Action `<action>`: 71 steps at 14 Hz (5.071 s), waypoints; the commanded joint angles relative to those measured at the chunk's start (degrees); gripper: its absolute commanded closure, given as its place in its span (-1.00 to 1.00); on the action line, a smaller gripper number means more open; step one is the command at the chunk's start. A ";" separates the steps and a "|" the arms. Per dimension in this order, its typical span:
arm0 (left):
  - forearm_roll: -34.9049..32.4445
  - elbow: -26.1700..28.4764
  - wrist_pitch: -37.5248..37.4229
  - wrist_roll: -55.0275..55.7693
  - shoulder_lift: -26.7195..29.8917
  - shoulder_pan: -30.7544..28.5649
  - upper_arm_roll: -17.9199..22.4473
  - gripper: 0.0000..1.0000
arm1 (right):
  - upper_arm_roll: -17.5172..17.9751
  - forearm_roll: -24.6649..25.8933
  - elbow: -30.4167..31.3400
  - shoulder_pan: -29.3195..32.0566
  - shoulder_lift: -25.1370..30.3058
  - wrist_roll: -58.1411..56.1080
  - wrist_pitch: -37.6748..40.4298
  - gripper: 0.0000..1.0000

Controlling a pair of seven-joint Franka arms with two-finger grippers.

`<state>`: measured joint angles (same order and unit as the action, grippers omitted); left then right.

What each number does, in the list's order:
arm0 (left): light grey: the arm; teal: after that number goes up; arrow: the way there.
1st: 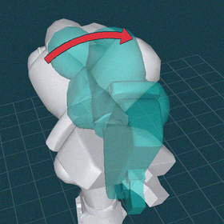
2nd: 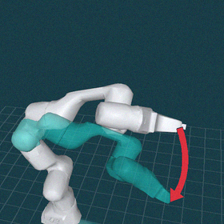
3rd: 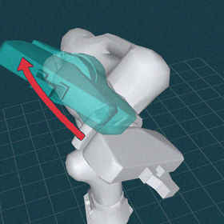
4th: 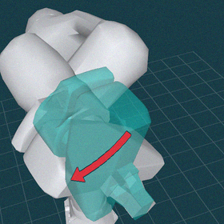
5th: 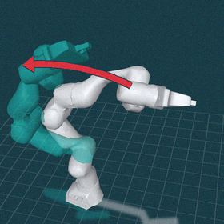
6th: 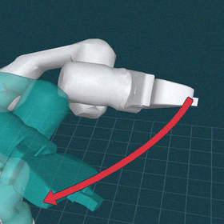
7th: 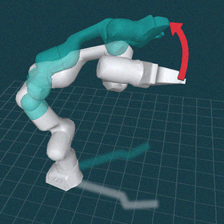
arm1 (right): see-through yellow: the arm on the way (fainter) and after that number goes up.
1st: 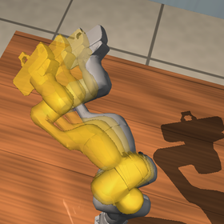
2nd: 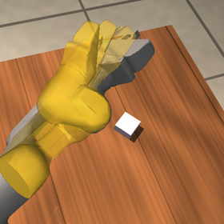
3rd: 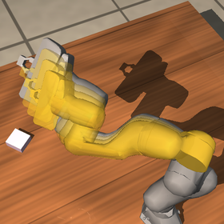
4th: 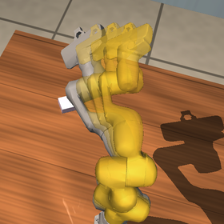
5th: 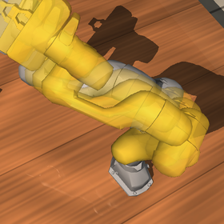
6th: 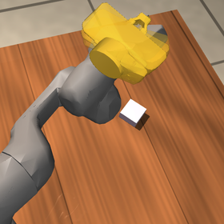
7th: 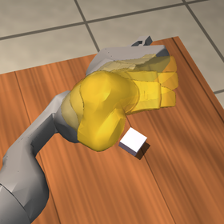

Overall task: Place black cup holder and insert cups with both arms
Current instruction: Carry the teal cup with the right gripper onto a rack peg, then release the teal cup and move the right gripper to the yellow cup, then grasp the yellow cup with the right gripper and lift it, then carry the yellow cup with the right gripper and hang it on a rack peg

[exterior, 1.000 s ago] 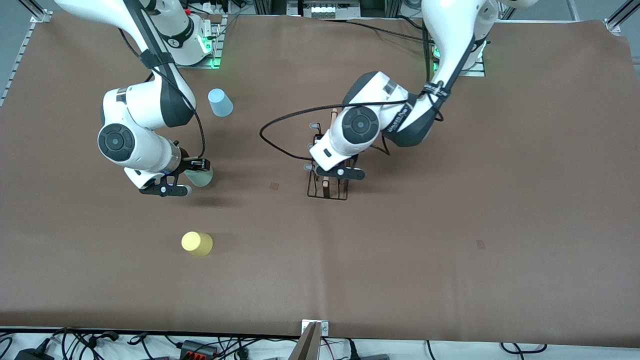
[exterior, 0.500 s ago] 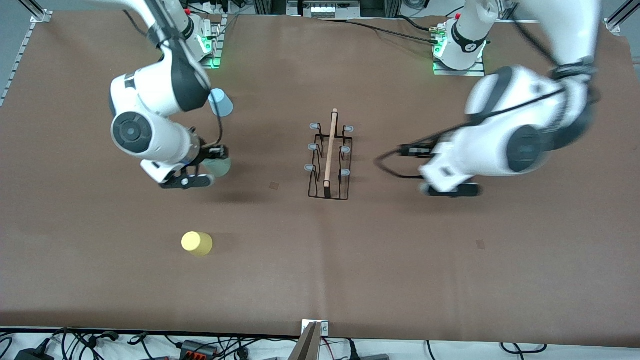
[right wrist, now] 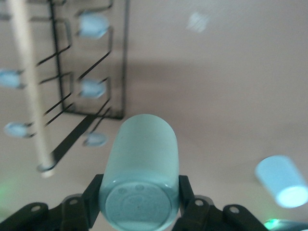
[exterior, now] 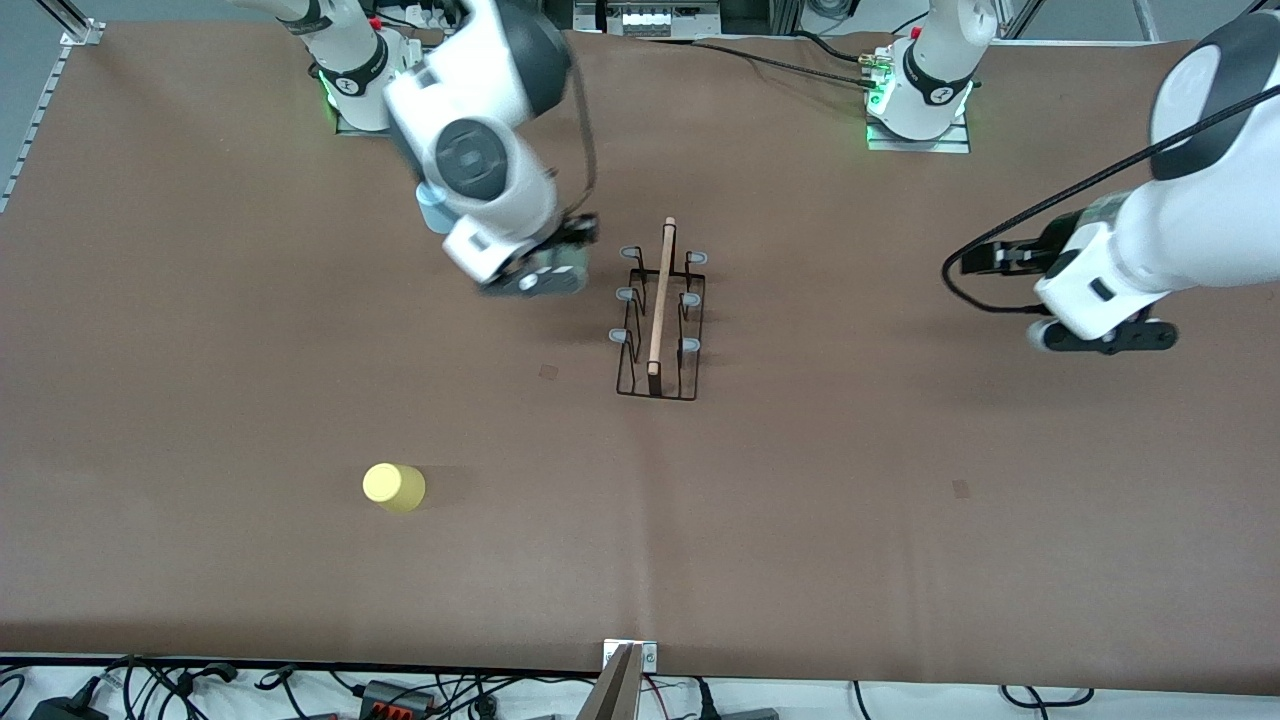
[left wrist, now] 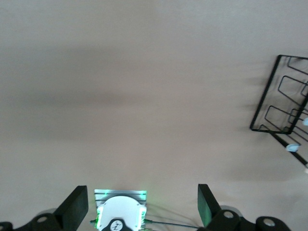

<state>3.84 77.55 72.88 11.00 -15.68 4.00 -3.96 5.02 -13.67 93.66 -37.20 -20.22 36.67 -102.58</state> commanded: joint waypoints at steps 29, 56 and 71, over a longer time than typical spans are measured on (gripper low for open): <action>-4.72 16.23 15.19 -0.98 15.15 -4.35 -0.79 -1.00 | -15.65 11.56 -8.84 2.28 -9.13 3.45 -3.50 -1.00; -4.72 16.14 14.31 -1.42 15.15 -4.35 -0.79 -1.00 | -14.51 3.39 -18.42 19.36 -29.44 -30.60 -28.90 -0.03; -4.72 16.14 14.31 -1.33 15.15 -4.35 -0.79 -1.00 | -14.34 2.69 -19.56 1.89 -13.01 -14.72 2.30 0.58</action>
<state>-1.58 93.96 87.89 10.27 -1.09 0.09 -4.47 -8.95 -10.60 72.46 -31.66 -34.64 17.00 -101.35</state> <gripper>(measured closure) 0.000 0.344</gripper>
